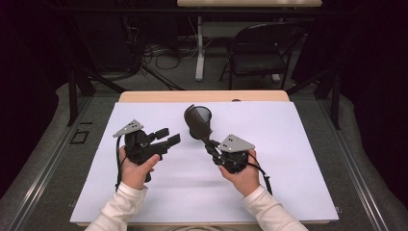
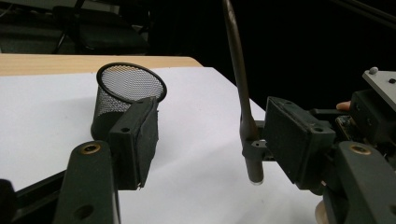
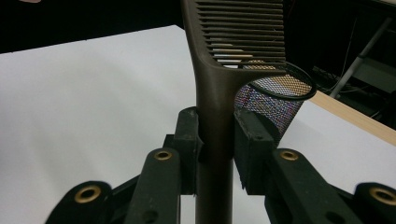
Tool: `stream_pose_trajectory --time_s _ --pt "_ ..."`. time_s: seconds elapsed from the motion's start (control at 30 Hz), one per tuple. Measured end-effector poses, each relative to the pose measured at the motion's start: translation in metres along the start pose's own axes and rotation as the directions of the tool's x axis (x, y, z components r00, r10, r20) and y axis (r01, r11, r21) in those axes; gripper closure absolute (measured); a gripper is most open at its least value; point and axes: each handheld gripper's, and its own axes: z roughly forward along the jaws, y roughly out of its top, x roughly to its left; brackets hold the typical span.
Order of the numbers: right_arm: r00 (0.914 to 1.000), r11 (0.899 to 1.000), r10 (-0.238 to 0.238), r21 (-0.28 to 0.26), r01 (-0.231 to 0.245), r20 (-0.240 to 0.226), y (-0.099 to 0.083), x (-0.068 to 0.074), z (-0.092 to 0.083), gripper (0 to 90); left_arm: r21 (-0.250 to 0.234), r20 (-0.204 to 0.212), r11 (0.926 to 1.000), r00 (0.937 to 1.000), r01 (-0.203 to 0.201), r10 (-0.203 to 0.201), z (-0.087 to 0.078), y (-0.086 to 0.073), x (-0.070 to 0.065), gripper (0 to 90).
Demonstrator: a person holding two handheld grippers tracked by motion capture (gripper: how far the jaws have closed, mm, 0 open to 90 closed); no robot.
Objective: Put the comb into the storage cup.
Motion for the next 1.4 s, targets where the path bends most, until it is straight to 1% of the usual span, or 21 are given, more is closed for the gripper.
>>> stream_pose_trajectory --time_s 0.17,0.2,0.33,0.43,0.5,0.53,0.63,1.07,1.23,1.33,1.4 --pt "1.0 1.0 -0.002 0.002 0.002 -0.005 -0.001 0.002 0.001 72.8 0.0 0.025 1.0 0.9997 0.003 -0.003 0.003 0.005 -0.002 36.7" --pt "1.0 1.0 -0.005 0.002 0.005 -0.004 -0.001 0.002 0.001 72.8 0.003 0.027 1.0 0.9996 -0.002 0.002 0.004 0.006 -0.002 36.7" --pt "0.9999 1.0 -0.01 0.0 0.01 -0.007 -0.001 0.003 0.001 72.8 0.014 0.023 0.9997 0.9996 -0.018 0.018 0.006 0.011 -0.006 37.7" --pt "0.9999 1.0 -0.011 0.0 0.011 -0.008 -0.001 0.004 0.002 72.8 0.028 0.026 0.9991 0.9991 -0.033 0.032 0.007 0.013 -0.007 40.0" --pt "0.9999 1.0 -0.01 0.001 0.01 -0.009 -0.001 0.005 0.002 72.8 0.034 0.016 0.9989 0.9993 -0.033 0.033 0.008 0.014 -0.008 40.6" --pt "0.9999 1.0 -0.01 0.001 0.01 -0.008 -0.001 0.005 0.002 72.8 0.036 0.02 0.9988 0.9993 -0.034 0.033 0.009 0.015 -0.008 40.7" --pt "0.9999 1.0 -0.01 0.0 0.01 -0.009 -0.001 0.005 0.002 72.8 0.028 0.012 0.9991 0.9994 -0.032 0.032 0.009 0.017 -0.009 41.6" --pt "0.9999 1.0 -0.015 -0.006 0.015 -0.005 -0.001 0.005 0.002 72.8 0.0 0.008 0.9998 0.9997 -0.022 0.022 0.01 0.028 -0.01 44.8" --pt "0.9999 1.0 -0.014 -0.008 0.014 -0.004 -0.001 0.005 0.001 72.8 0.004 0.002 0.9997 0.9997 -0.024 0.024 0.011 0.031 -0.011 45.9" --pt "0.9999 1.0 -0.013 -0.008 0.013 -0.005 -0.001 0.005 0.001 72.8 0.007 0.005 0.9999 0.9999 -0.016 0.016 0.011 0.033 -0.011 47.1" --pt "0.9999 1.0 -0.015 -0.007 0.015 -0.003 -0.001 0.005 0.001 72.8 0.005 0.0 0.9998 0.9999 -0.017 0.017 0.012 0.034 -0.011 48.0"
